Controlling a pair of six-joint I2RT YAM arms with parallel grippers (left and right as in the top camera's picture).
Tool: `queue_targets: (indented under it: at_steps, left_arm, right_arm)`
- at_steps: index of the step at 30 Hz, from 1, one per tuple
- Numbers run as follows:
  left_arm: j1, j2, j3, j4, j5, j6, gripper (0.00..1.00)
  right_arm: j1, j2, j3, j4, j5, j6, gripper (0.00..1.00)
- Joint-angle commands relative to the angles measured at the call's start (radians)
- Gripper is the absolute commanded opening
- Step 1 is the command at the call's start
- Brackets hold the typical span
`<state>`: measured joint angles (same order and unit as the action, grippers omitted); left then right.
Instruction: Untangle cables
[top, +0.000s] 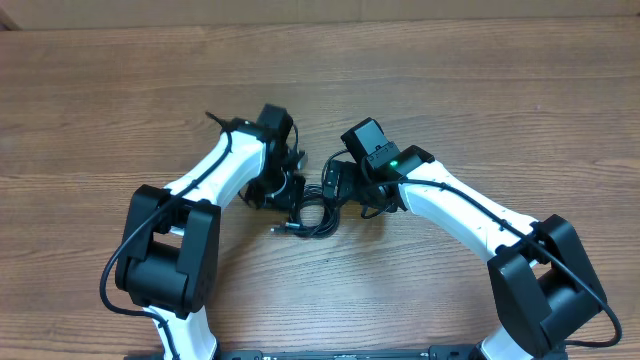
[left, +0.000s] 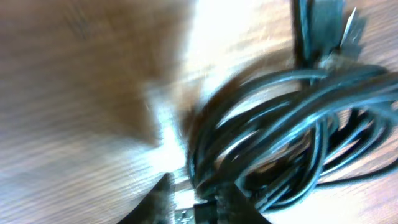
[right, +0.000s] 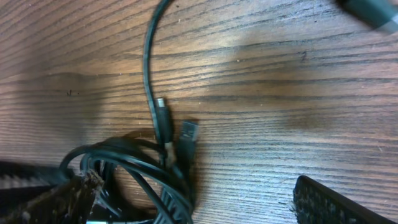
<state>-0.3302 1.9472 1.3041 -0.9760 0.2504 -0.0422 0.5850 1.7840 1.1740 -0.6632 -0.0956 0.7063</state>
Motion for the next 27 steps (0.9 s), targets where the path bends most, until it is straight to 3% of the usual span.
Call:
queue_targets:
  at_steps: [1,5,11,17,21,22,24,25,27]
  left_arm:
    - [0.011,0.003,0.107,0.064,-0.024,0.013,0.45]
    - [0.003,0.011,0.104,0.113,-0.022,0.052,0.53]
    - [-0.003,0.012,0.016,0.127,-0.021,0.104,0.55]
    - [-0.004,0.012,-0.090,0.233,0.022,0.110,0.56]
    - [-0.004,0.012,-0.090,0.245,0.021,0.110,0.44]
    - [-0.004,0.012,-0.090,0.253,0.021,0.110,0.35]
    - [-0.004,0.012,-0.090,0.255,0.021,0.110,0.09]
    - [-0.004,0.011,-0.090,0.254,0.018,0.110,0.04]
    - [-0.004,0.012,-0.090,0.254,0.008,0.110,0.04]
  right_arm:
    - [0.004,0.006,-0.009,0.004,0.012,0.001,1.00]
    - [0.004,0.006,-0.009,0.000,0.012,0.001,1.00]
    - [0.004,0.006,-0.009,-0.003,0.004,0.001,1.00]
    - [0.004,0.006,-0.009,0.008,-0.010,0.001,1.00]
    - [0.004,0.006,-0.009,0.023,-0.010,0.001,1.00]
    - [0.004,0.006,-0.009,0.040,-0.010,0.001,1.00]
    - [0.004,0.006,-0.009,0.047,-0.025,0.005,0.71]
    - [0.004,0.006,-0.009,0.040,-0.039,0.005,0.56]
    - [0.010,0.006,-0.011,0.021,-0.048,0.005,0.45]
